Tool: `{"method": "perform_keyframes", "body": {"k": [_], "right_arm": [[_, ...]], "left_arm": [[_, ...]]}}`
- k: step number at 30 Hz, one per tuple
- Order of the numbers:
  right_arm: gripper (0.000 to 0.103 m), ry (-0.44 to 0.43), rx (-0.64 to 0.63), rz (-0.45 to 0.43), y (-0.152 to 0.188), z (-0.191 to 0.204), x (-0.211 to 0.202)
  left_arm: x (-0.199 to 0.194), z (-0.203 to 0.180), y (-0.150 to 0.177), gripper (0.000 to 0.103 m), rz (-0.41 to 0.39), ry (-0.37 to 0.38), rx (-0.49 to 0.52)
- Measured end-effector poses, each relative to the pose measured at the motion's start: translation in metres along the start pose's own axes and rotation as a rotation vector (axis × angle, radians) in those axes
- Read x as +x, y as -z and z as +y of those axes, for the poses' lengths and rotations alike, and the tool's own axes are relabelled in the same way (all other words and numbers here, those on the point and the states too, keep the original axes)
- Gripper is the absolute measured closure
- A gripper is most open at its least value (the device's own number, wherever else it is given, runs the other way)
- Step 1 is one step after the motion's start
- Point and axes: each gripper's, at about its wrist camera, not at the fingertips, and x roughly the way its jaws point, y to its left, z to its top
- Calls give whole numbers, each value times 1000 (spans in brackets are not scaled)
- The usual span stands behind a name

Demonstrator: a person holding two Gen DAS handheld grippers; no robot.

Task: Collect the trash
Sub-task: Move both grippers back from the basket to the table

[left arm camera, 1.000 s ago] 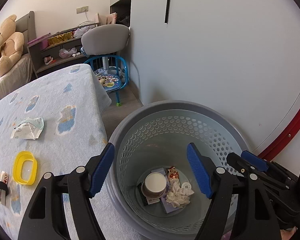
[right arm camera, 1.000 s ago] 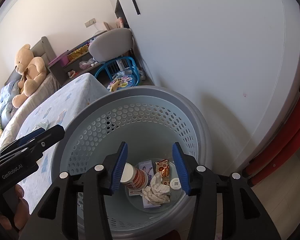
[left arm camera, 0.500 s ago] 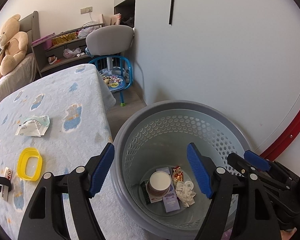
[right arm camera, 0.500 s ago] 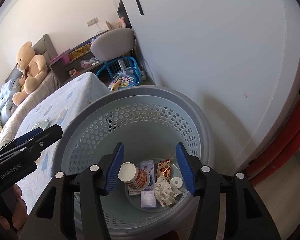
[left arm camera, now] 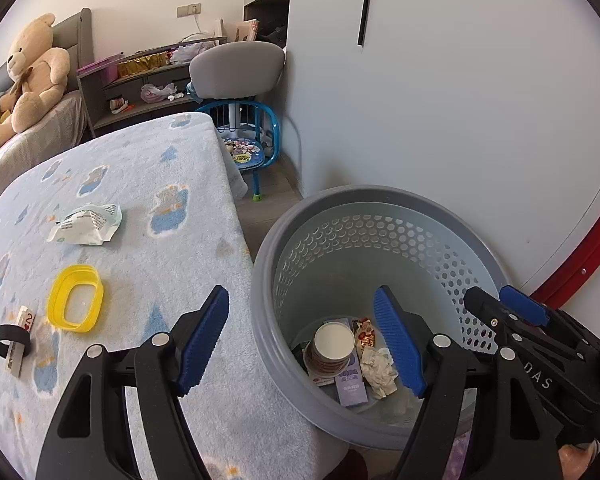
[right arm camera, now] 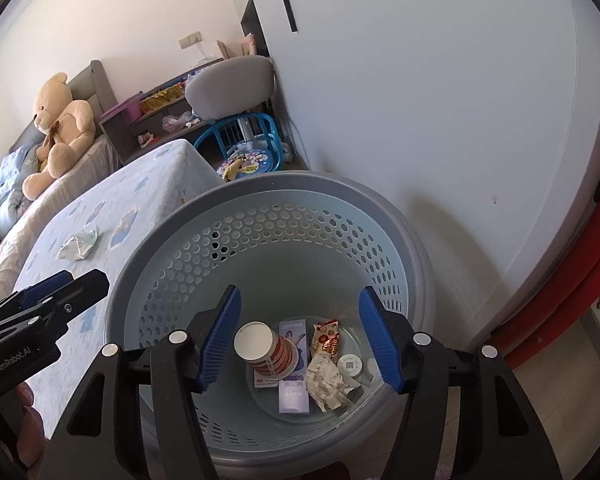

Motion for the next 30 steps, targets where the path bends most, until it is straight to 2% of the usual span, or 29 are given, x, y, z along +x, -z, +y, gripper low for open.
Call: {"method": "perform_keyframes", "body": {"k": [4,12,16,30], "right_arm": [[36,-10,-3,-18,2,4,-7],[33,-13,-15,-11,11,17,-16],[26,-27,-15,-8,21,28,-25],[21,-121,-99,2,39,91,-45]], "left_arm": [[-10,8,6,31,-3,-15,-9],[-34,38,17,31,-16,-57,-67],[-50,56,25,31,-29,-90,-89],[-98,132,66,31,-53,-221,-200]]}}
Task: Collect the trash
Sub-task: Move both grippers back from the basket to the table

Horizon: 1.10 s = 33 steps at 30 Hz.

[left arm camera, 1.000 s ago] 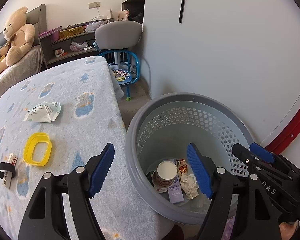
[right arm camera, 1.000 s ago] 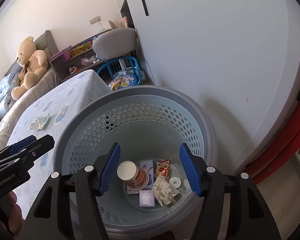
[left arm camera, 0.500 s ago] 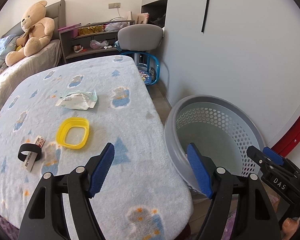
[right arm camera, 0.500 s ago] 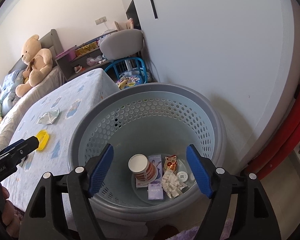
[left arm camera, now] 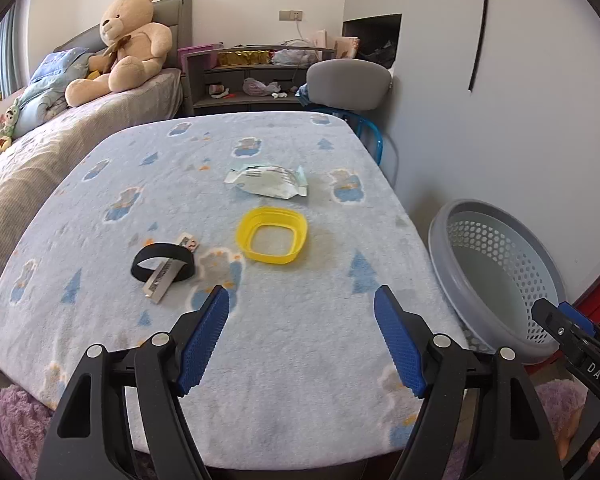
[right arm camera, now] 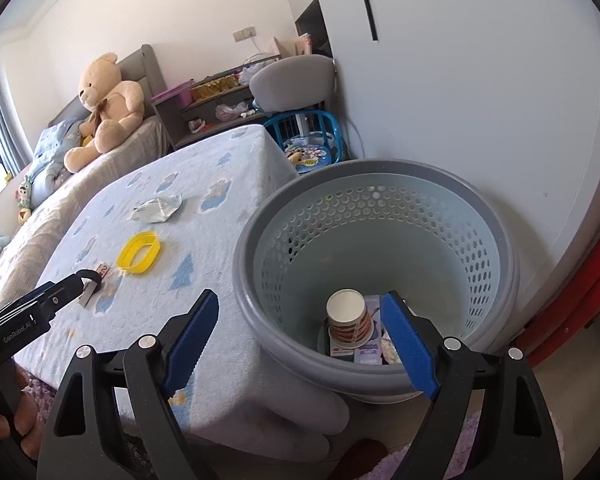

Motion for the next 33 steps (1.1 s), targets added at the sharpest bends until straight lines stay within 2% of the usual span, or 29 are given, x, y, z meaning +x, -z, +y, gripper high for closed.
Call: {"method": "perform_keyframes", "body": {"k": [13,25,33], "right_arm": [[21,-43,-80,22,9,55,-1],[21,-56,-125,59,12,87,14],[21,-73,-121,95,12,93,36]], "left_arm": [[5,72,14,31,21,-80,-96],[33,111,24,31,63,-98,-146],[55,123,16,31,80,-103,-160]]}}
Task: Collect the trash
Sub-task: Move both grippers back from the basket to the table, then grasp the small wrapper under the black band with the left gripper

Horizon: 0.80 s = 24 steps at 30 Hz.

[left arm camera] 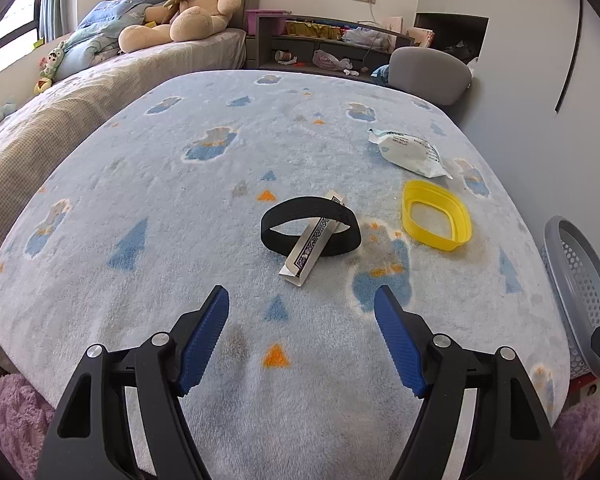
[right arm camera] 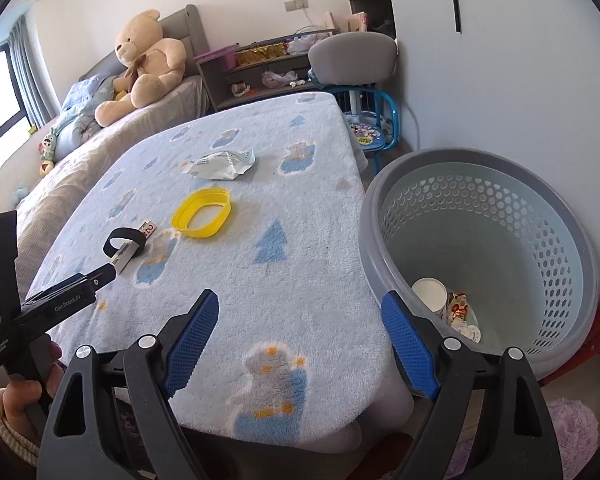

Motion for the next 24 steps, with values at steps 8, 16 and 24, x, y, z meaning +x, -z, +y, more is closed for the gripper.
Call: {"method": "perform_keyframes", "body": {"k": [8,16,24], "right_arm": [[21,-4,15,20,0,-5,11],[21,-11,31,34,0,-9,15],[21,-11,27,36,2,-7,14]], "left_arm": [[20,6,-13,32,5,-8,-23],[37,3,-15,54,34,-19,-5],[37,5,-15,81,42,8,-11]]}}
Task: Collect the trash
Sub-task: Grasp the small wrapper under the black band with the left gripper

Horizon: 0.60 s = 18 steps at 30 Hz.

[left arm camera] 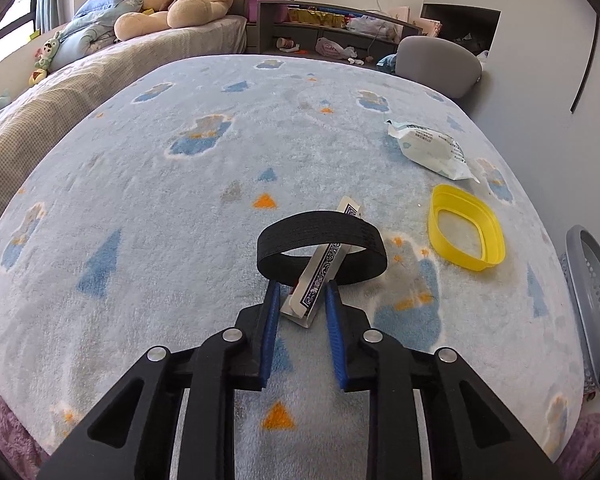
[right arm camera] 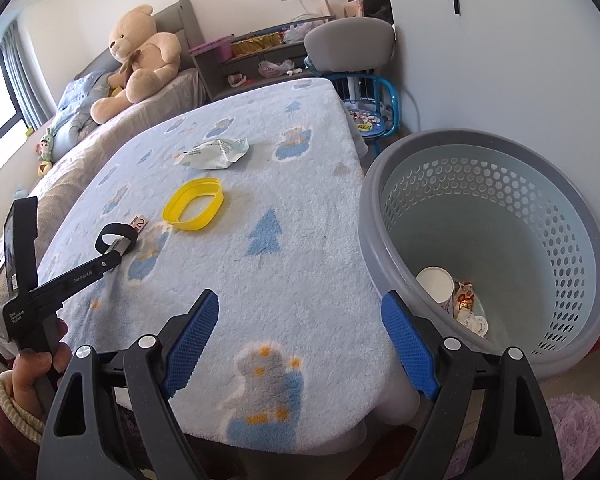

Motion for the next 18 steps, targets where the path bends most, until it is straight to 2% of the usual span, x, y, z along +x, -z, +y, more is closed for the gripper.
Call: {"method": "perform_keyframes", "body": {"k": [9,18], "right_arm": [[21,-12,0,-20,0,4,-9],[21,-27,-21,-38,2,17,-20]], "left_arm": [[-21,3,11,83,19,32,-5],[-45,7,41,83,39,40,23]]}}
